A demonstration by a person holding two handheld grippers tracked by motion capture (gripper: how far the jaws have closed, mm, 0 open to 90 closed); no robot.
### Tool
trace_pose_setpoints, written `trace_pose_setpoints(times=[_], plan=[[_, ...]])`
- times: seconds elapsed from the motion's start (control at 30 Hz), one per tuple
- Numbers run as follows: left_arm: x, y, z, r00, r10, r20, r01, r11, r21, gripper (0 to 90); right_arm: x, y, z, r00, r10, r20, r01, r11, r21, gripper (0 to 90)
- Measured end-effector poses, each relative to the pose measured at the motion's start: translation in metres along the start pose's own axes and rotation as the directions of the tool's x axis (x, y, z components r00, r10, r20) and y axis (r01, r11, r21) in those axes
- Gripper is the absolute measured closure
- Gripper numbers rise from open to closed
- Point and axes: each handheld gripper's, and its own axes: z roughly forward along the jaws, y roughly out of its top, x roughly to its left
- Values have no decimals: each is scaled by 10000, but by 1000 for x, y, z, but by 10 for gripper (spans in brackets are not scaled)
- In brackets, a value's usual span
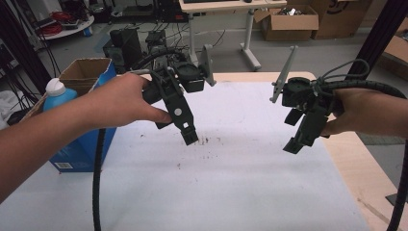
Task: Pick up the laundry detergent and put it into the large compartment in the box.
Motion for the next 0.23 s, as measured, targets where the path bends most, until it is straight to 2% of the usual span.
trace_pose_setpoints(times=[0.23], plan=[[-1, 1, 1, 10000, 60, 38, -60, 9999, 111, 198, -1, -1, 0, 10000, -31, -10, 31, 10000, 12, 194]])
